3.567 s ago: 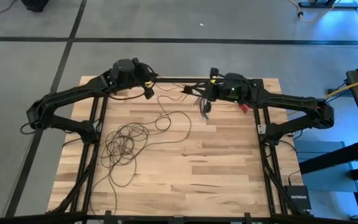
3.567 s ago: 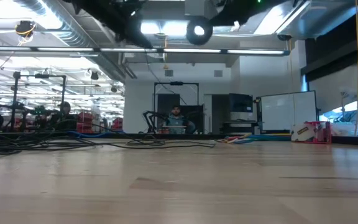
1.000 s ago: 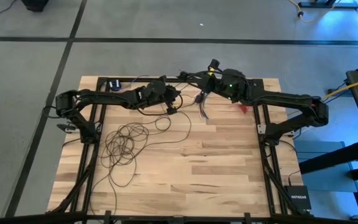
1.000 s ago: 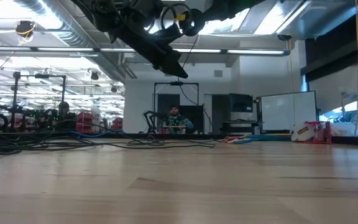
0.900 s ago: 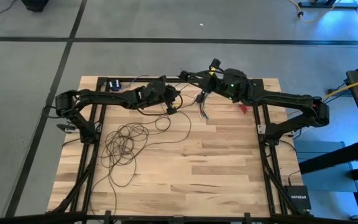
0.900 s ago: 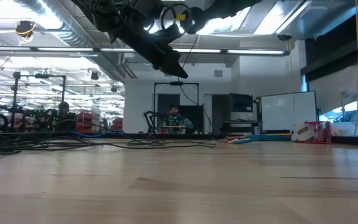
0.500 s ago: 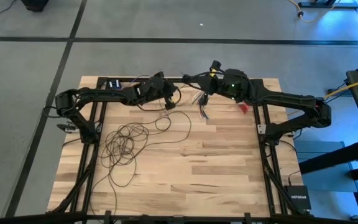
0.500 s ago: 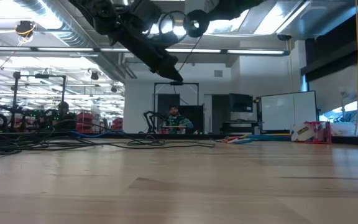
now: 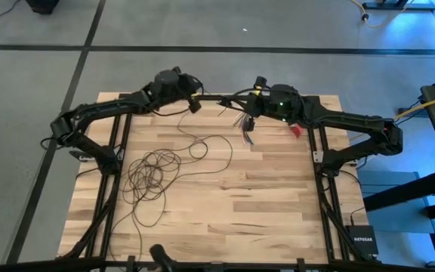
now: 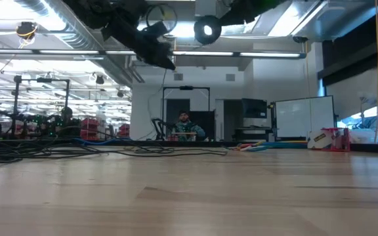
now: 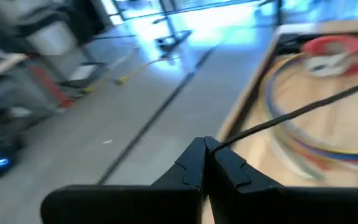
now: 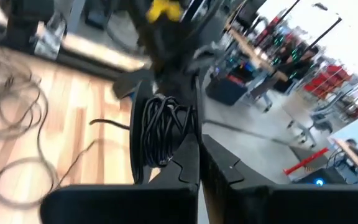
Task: Coiling cords
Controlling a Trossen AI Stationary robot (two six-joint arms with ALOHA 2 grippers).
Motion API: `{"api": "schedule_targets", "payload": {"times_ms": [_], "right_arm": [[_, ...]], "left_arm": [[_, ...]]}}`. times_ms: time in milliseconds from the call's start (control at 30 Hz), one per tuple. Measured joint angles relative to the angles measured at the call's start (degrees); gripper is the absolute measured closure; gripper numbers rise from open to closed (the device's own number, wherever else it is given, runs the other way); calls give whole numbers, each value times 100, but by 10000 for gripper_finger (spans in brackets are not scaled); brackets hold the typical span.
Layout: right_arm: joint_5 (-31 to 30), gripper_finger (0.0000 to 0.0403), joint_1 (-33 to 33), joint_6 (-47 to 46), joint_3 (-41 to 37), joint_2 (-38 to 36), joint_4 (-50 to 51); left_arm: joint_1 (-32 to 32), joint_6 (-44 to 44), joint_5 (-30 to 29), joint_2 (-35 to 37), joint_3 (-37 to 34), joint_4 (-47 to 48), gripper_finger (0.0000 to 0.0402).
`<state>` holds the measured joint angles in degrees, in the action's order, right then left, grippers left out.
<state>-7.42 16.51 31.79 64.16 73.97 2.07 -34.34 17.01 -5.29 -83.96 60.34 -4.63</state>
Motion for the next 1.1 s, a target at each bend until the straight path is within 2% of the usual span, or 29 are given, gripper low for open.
{"api": "schedule_targets", "payload": {"times_ms": [100,233,400,667,800,867,967,1100], "right_arm": [[-2,400,-4,2,0,0,-397],[174,400,-4,4,0,0,-886],[821,400,-3,-127,0,0,-932],[1458,400,-4,-302,0,-12,-914],[1564,400,-4,-306,0,-61,-704],[1576,400,-4,-308,-8,-59,-913],[1621,400,-4,-265,-7,-43,-1569],[1882,400,-4,-247,-4,-22,-1948]], "left_arm": [[144,-40,507,-87,0,94,401],[332,-19,615,-376,0,67,401],[134,-20,92,-648,0,-198,401],[-387,-315,15,-652,2,-199,401],[-547,-403,19,-626,2,-206,401],[-594,-493,196,-625,2,-280,401],[-562,-570,785,-660,2,-360,401],[-433,-518,800,-662,2,-408,401]]}}
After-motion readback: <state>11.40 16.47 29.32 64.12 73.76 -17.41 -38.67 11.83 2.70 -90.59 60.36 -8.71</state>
